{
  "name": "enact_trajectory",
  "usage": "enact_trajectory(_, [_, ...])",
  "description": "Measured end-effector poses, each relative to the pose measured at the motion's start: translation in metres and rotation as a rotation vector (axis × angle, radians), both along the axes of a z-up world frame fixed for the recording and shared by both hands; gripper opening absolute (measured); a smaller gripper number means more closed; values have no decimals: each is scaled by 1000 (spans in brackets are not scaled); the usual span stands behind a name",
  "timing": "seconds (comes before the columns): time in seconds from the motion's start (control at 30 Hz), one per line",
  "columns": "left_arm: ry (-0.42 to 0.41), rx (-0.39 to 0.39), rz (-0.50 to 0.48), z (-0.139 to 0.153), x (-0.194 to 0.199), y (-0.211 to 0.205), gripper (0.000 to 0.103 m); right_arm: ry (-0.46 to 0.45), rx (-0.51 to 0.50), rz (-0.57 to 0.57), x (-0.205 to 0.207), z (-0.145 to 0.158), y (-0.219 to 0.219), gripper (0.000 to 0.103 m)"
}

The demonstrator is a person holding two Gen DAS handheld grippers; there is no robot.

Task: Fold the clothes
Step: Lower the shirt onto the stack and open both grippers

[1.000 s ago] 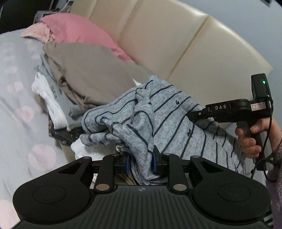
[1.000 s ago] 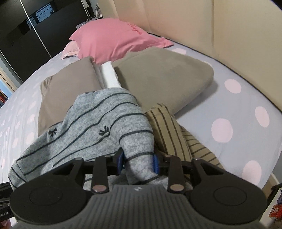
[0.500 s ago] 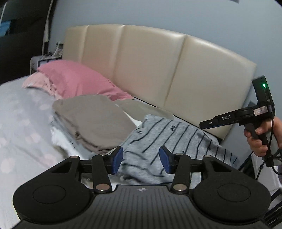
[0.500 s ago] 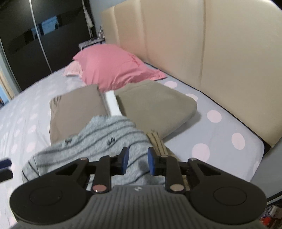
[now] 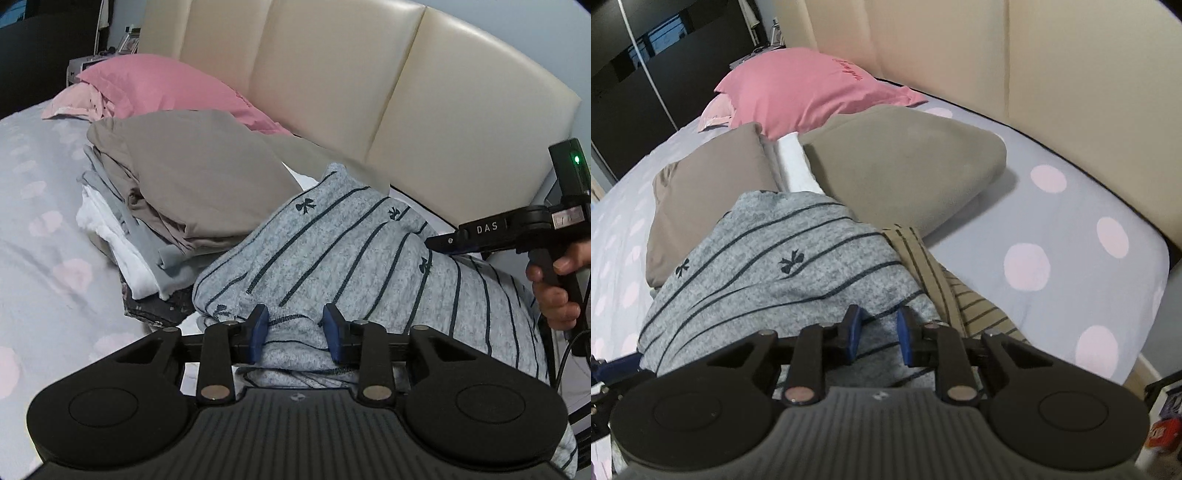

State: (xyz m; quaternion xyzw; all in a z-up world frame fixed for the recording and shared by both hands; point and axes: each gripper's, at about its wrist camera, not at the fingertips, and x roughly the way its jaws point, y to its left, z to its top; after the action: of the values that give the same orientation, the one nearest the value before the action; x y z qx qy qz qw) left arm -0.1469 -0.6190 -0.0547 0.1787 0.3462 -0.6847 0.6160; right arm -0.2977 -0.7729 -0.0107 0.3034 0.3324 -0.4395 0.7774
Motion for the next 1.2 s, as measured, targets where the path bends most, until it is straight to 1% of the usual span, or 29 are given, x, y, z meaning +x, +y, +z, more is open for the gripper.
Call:
enact_trajectory(0.1, [-27, 3, -8, 13, -1, 4, 30, 12, -28, 3, 1, 9, 9, 23])
enact_trajectory(0.2, [-61, -21, -17, 29, -6, 11, 31, 11, -82, 27, -4, 29, 29, 32])
enact_trajectory(0.23, [-65, -41, -30, 37, -12, 17, 32, 8, -97, 36, -6, 36, 37, 36])
enact_trajectory(0.27, [-68, -59, -46, 44, -18, 23, 39, 9, -114, 50, -9, 42, 48, 37])
enact_trajectory(0.3, [-65, -72, -73, 50, -26, 28, 50, 18, -127, 57, -11, 47, 57, 37])
enact_trajectory(0.33, [-63, -83, -103, 56, -35, 32, 53, 25, -133, 66, -13, 51, 66, 37])
enact_trajectory(0.4, [-69, -89, -180, 63, -55, 39, 54, 28, -149, 90, -18, 58, 85, 38])
enact_trajectory(0.43, [-72, -84, -216, 65, -65, 41, 54, 30, -159, 100, -20, 62, 93, 40])
enact_trajectory(0.53, [-94, -65, -279, 62, -87, 43, 54, 33, -192, 143, -26, 71, 118, 47])
enact_trajectory(0.6, [-118, -28, -280, 53, -93, 37, 52, 72, -195, 156, -25, 67, 127, 48])
enact_trajectory(0.67, [-111, 28, -282, 41, -93, 29, 49, 129, -177, 163, -23, 56, 130, 48])
enact_trajectory(0.7, [-104, 56, -286, 35, -91, 25, 48, 158, -161, 165, -22, 47, 130, 48])
enact_trajectory(0.77, [-89, 112, -297, 23, -88, 18, 47, 174, -113, 157, -22, 29, 125, 48])
enact_trajectory(0.83, [-70, 149, -320, 15, -87, 15, 46, 196, -59, 153, -19, 12, 117, 47])
enact_trajectory(0.93, [-51, 140, -322, 8, -85, 10, 44, 204, -31, 131, -16, -6, 108, 47])
enact_trajectory(0.97, [-59, 134, -322, 9, -86, 11, 44, 202, -34, 125, -16, -7, 106, 47])
enact_trajectory(1.1, [-90, 127, -334, 13, -89, 19, 44, 200, -25, 115, -17, -5, 105, 47])
enact_trajectory(1.2, [-104, 87, -362, 26, -84, 30, 44, 215, -46, 123, -16, 7, 110, 48])
